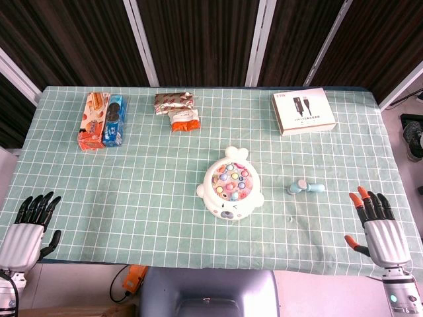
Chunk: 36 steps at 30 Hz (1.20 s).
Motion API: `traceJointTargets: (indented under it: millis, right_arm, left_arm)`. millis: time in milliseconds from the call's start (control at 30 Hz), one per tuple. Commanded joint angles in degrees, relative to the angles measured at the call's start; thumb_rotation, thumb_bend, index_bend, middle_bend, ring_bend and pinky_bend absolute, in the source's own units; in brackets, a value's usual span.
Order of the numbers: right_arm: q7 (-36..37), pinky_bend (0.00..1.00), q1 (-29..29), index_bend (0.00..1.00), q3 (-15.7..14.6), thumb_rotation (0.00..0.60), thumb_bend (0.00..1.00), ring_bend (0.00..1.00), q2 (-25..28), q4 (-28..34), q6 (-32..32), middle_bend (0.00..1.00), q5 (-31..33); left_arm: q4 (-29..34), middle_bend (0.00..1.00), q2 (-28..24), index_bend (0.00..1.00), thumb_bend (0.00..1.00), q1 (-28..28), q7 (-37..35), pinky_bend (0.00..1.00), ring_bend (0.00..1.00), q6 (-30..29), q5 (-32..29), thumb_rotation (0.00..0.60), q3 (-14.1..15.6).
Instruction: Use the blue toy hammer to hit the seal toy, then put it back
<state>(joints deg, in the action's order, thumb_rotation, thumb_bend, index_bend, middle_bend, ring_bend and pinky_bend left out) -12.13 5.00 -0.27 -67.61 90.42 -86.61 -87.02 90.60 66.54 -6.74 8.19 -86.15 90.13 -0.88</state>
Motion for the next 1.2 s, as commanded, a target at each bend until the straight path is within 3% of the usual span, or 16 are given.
traceJointTargets:
  millis: [33,233,400,467,600,833,1067,1200]
  right_arm:
    - [-0.33,0.00,0.34,0.00,0.35,0.600,0.33,0.00,-0.25,-0.05,0.97,0.00,0.52]
    - [1.57,0.00,3.46,0.00,3.30,0.600,0.33,0.00,-0.80,-1.71,7.14,0.00,5.02]
    - [5.12,0.00,10.66,0.01,8.02,0.600,0.33,0.00,-1.19,-7.13,19.86,0.00,12.11]
    - [7.60,0.00,13.60,0.04,9.46,0.600,0.33,0.00,-2.07,-10.56,24.90,0.00,14.08]
    - [10.70,0.00,17.54,0.15,10.81,0.600,0.33,0.00,-5.71,-18.16,29.25,0.00,14.44]
    - [18.49,0.00,22.36,0.35,9.77,0.600,0.34,0.00,-12.96,-31.16,33.78,0.00,10.74]
    - [23.44,0.00,23.93,0.53,7.94,0.600,0.39,0.00,-18.18,-38.47,33.16,0.00,7.36]
    - [25.58,0.00,24.48,0.54,6.97,0.600,0.39,0.00,-19.85,-40.74,33.30,0.00,6.17]
  left_arm:
    - [-0.09,0.01,-0.01,0.03,0.44,-0.06,-0.19,0.02,0.00,0.14,-0.06,0.600,-0.03]
    - [-0.05,0.01,-0.11,0.03,0.44,-0.41,-0.66,0.02,0.00,0.62,0.10,0.600,-0.06]
    - [-0.17,0.01,-0.13,0.03,0.44,-0.51,-0.64,0.02,0.00,1.18,-0.18,0.600,0.06]
    - [-0.09,0.01,-0.20,0.03,0.44,-0.55,-0.63,0.02,0.00,1.42,-0.57,0.600,-0.04]
    - [-0.18,0.01,-0.14,0.03,0.44,-0.58,-0.68,0.02,0.00,1.37,-0.54,0.600,-0.09]
    - [-0.16,0.01,-0.17,0.03,0.44,-0.53,-0.69,0.02,0.00,1.39,-0.56,0.600,0.01]
    - [-0.09,0.01,-0.23,0.03,0.49,-0.18,-0.82,0.02,0.00,0.66,-0.41,0.600,0.00]
    - [-0.07,0.01,-0.37,0.03,0.49,0.01,-1.11,0.02,0.00,0.29,-0.29,0.600,0.02]
